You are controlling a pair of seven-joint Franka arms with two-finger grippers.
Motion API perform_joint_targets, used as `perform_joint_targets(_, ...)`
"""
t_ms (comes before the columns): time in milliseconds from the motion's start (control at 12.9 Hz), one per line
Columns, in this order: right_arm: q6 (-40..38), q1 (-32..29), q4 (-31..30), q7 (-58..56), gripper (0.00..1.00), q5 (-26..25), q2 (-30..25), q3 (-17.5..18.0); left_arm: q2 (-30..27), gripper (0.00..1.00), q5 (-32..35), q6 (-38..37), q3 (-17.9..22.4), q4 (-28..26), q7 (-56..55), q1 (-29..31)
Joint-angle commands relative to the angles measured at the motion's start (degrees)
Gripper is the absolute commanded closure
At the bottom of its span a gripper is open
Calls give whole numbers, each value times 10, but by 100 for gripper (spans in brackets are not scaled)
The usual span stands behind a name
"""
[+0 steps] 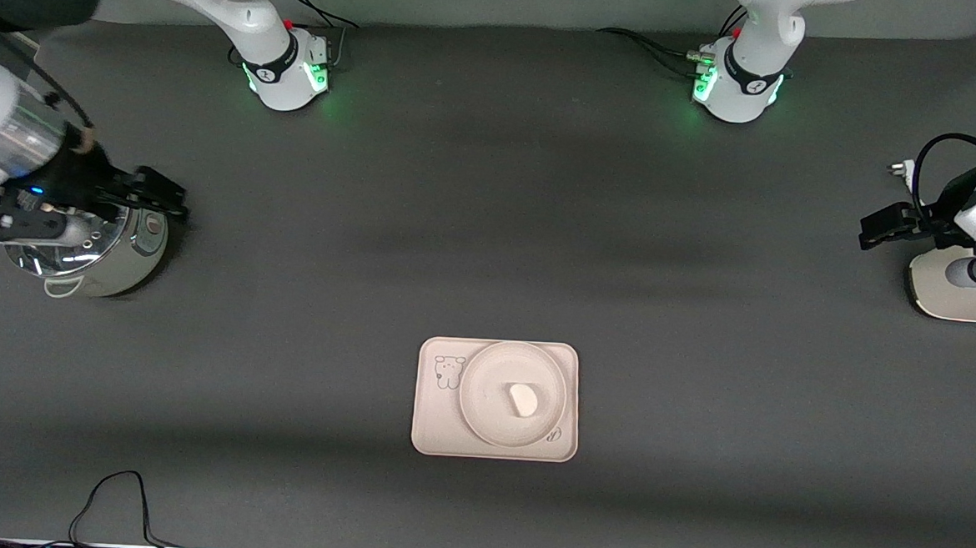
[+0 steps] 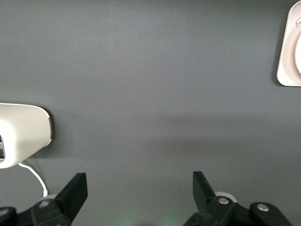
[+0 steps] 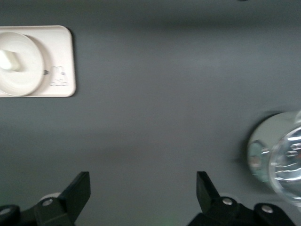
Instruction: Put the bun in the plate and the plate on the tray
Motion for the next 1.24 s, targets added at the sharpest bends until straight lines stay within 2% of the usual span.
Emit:
perform_joint_targets(0, 5, -30, -20, -62, 0, -21, -11, -11, -1, 0, -4, -8, 0, 5, 9, 1)
perform_joint_targets(155, 14, -30, -23, -101, 0, -20, -8, -44, -1, 0, -4, -7, 0, 5, 9, 0)
perform_joint_targets(699, 17, -28, -22, -96, 0, -21, -6, -47, -9, 0, -5, -7, 0, 12, 8, 1)
perform_joint_targets(1166, 13, -28, -18, -94, 0, -21, -4, -46, -3, 0, -5, -24, 1, 48, 11, 1)
